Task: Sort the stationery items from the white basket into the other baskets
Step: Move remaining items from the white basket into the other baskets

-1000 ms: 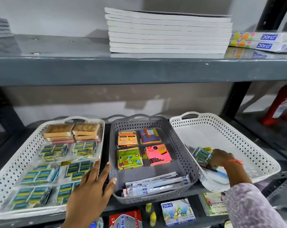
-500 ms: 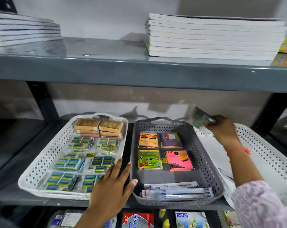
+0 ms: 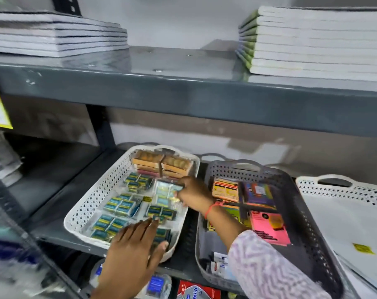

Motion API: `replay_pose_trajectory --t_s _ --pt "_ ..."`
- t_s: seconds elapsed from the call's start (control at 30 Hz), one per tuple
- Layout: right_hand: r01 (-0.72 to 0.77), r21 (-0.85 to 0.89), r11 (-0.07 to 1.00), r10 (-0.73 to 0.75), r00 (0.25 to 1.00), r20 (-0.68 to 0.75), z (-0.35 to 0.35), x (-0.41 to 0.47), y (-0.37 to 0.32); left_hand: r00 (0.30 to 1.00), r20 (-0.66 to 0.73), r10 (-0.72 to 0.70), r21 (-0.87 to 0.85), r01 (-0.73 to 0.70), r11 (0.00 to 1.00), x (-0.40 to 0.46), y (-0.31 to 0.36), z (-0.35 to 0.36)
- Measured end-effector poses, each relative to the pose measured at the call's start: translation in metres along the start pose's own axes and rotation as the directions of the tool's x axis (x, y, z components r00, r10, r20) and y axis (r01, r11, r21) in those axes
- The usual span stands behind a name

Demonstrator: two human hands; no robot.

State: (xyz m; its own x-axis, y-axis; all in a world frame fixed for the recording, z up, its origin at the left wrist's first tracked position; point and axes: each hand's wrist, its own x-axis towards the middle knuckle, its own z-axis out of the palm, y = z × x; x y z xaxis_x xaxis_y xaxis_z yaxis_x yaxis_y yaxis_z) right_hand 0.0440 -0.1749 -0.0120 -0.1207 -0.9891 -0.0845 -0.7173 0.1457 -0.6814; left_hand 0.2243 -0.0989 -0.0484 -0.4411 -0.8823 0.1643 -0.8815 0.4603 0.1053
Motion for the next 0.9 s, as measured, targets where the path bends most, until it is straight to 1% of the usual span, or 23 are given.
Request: replay_pose_trajectory --t_s 0.07,0.17,0.3,0.33,0.43,0.5,0.63,0.67,0.8,0.9 --pt "0.012 -0.091 0.996 -0.009 1.000 0.029 0.011 0.004 -0.004 1.000 0.004 -0.017 -0.008 0.017 1.000 0.000 0.002 0.002" --pt "-0.005 -0.188 0.982 0.020 0.996 0.081 0.021 0.007 -0.010 0.999 0.006 -0.041 -0.014 0.041 0.999 0.000 0.004 0.004" --pt "0.058 -0.344 0.937 0.000 0.986 0.165 0.028 0.004 -0.016 0.999 -0.006 -0.043 -0.010 0.043 0.999 -0.001 0.004 0.005" --pt "0.082 -0.390 0.917 -0.016 0.985 0.171 0.031 0.002 -0.016 0.999 -0.011 -0.041 -0.008 0.041 0.999 -0.001 0.004 0.005" --pt "0.123 -0.489 0.864 -0.071 0.990 0.124 0.038 0.000 -0.013 0.999 -0.022 -0.050 0.003 0.050 0.999 -0.001 0.005 0.007" --pt "0.147 -0.526 0.838 -0.106 0.989 0.107 0.039 -0.002 -0.011 0.998 -0.042 -0.053 0.000 0.053 0.999 -0.001 0.005 0.008" --pt "0.171 -0.547 0.819 -0.148 0.985 0.085 0.035 -0.005 -0.010 0.996 -0.075 -0.050 -0.008 0.050 0.999 -0.001 0.007 0.007" --pt "0.180 -0.551 0.815 -0.151 0.984 0.098 0.036 -0.006 -0.009 0.996 -0.079 -0.050 -0.008 0.049 0.999 -0.002 0.008 0.007" --pt "0.251 -0.593 0.765 -0.126 0.961 0.245 0.041 -0.008 -0.007 0.996 -0.070 -0.052 -0.001 0.052 0.999 -0.002 0.008 0.006" --pt "0.251 -0.599 0.760 -0.132 0.963 0.236 0.043 -0.009 -0.008 0.996 -0.064 -0.063 0.008 0.063 0.998 -0.003 0.009 0.005"
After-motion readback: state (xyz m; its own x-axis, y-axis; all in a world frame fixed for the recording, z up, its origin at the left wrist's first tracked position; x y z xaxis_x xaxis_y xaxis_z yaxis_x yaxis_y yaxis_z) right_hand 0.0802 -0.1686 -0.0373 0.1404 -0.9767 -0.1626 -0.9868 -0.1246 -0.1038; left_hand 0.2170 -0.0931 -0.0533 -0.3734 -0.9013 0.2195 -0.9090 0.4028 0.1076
